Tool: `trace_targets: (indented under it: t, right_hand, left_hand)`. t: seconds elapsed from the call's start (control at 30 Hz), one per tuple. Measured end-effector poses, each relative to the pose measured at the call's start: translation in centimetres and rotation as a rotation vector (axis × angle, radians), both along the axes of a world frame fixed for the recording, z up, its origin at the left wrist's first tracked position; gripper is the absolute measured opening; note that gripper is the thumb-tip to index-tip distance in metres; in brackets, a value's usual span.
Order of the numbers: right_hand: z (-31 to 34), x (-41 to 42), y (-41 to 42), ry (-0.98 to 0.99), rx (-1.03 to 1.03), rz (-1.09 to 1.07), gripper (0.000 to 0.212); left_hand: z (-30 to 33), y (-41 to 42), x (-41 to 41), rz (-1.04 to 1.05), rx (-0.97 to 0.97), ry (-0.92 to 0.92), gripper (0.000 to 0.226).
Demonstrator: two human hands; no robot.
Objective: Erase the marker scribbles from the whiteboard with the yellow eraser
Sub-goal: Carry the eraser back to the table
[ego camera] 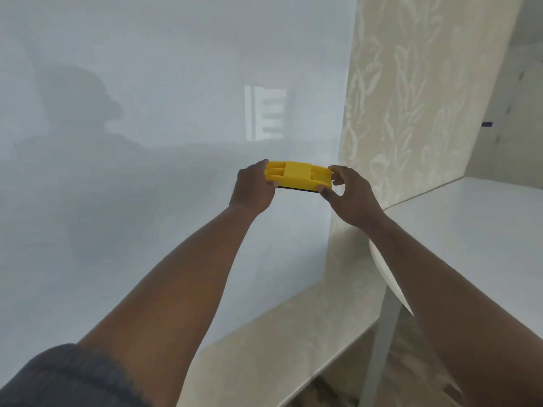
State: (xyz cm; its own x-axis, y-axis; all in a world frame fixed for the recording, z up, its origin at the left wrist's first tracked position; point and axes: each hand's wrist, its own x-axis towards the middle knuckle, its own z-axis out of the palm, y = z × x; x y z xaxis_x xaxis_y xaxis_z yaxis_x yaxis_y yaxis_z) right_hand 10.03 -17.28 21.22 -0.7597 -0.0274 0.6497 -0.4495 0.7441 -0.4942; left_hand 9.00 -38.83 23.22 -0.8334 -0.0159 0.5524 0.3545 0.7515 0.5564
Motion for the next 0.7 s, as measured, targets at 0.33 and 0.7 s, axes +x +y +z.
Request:
trace_targets:
  t: [0.33,0.7]
  right_hand:
    - [-9.6,1.2,22.0,-0.151,-0.006,-0.373,0.046]
    - [-24.7,6.7,33.4,-0.442,-0.091,-0.668,0.051]
  left_hand:
    - [-8.2,24.0,-6.6,-0.307,-0.049,-0.123,0.058]
    - [-22.5,39.1,-5.4,-0.57,-0.121,-0.433,0.055]
